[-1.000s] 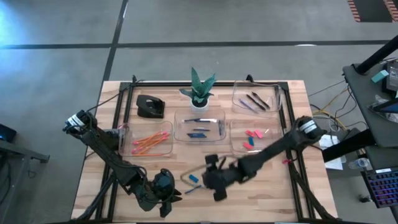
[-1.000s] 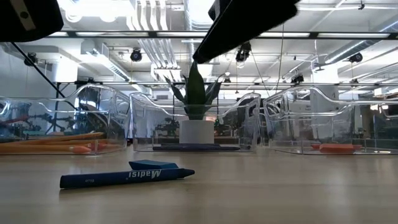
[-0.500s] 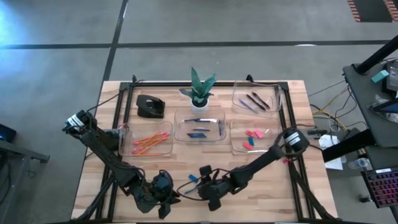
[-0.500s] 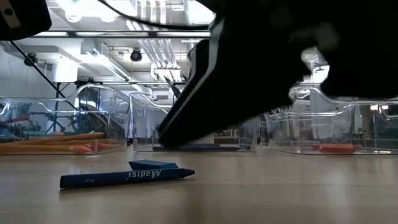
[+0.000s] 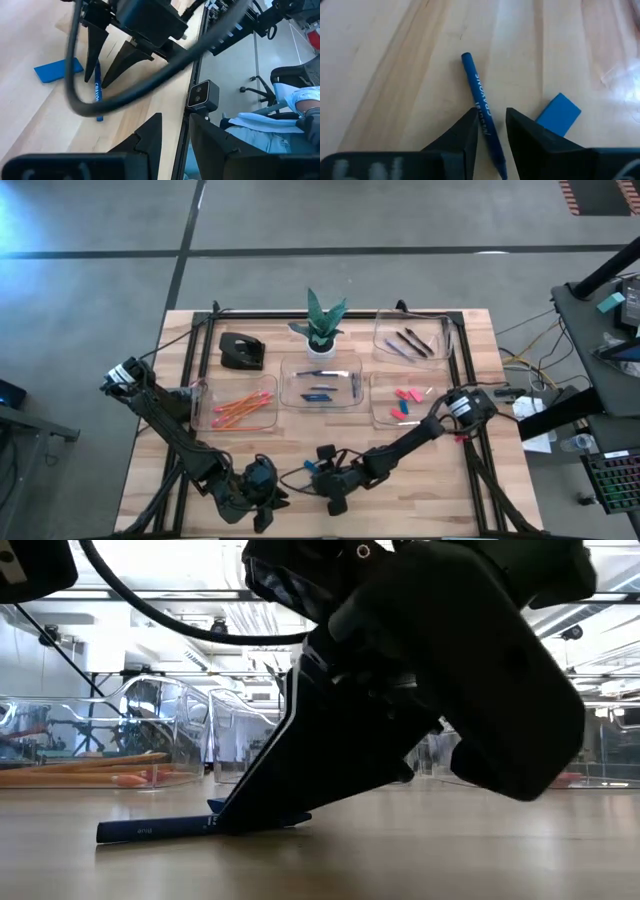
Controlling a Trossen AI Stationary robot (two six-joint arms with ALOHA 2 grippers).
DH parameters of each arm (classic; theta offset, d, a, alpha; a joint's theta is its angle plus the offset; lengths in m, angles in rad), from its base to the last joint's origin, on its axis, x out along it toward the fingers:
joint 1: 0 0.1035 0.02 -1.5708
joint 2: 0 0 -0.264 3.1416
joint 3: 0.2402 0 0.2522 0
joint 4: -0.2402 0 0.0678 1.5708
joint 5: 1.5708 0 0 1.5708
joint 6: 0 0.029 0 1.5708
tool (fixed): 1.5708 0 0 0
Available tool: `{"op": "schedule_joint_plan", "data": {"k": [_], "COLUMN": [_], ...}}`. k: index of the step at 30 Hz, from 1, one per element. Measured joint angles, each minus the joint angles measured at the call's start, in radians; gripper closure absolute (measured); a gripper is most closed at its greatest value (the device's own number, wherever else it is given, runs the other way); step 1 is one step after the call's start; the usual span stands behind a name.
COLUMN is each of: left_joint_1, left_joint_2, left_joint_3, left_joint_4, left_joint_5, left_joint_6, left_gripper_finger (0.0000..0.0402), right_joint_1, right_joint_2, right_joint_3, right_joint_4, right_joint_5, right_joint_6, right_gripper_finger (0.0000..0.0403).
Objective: Sort crayons/erasers/pens/pencils in bins
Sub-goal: Put the blue crayon into the middle transparent bin
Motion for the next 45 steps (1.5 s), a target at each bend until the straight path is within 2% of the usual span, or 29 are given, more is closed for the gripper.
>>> {"op": "schedule_joint_plan", "data": {"k": [6, 12, 18, 22, 27, 32, 37, 45], "left_joint_1": [0.0, 0.0, 0.0, 0.001, 0.004, 0.024, 0.055, 0.076], "left_joint_2": [0.0, 0.0, 0.0, 0.0, 0.0, 0.0, 0.0, 0.0], "left_joint_3": [0.0, 0.0, 0.0, 0.0, 0.0, 0.0, 0.0, 0.0], "left_joint_4": [0.0, 0.0, 0.0, 0.0, 0.0, -0.001, -0.001, -0.001], "left_joint_5": [0.0, 0.0, 0.001, 0.001, 0.0, -0.019, -0.025, -0.034], "left_joint_6": [0.0, 0.0, 0.001, 0.001, 0.005, 0.081, 0.116, 0.186], "left_gripper_finger": [0.0317, 0.0317, 0.0317, 0.0317, 0.0317, 0.0317, 0.0317, 0.0317], "right_joint_1": [-0.011, -0.011, -0.009, -0.007, -0.007, -0.021, -0.102, -0.354], "right_joint_2": [0.005, 0.005, -0.016, -0.075, -0.19, -0.3, -0.4, -0.451], "right_joint_3": [0.001, 0.005, 0.003, -0.004, -0.007, -0.014, -0.023, -0.086], "right_joint_4": [-0.006, -0.05, -0.081, -0.18, -0.284, -0.357, -0.404, -0.4], "right_joint_5": [-0.109, -0.12, -0.133, -0.15, -0.128, -0.009, 0.096, 0.087], "right_joint_6": [0.084, 0.109, 0.12, 0.087, 0.017, -0.087, -0.126, -0.04], "right_gripper_finger": [0.0335, 0.0385, 0.0387, 0.0388, 0.0389, 0.0389, 0.0389, 0.039]}}
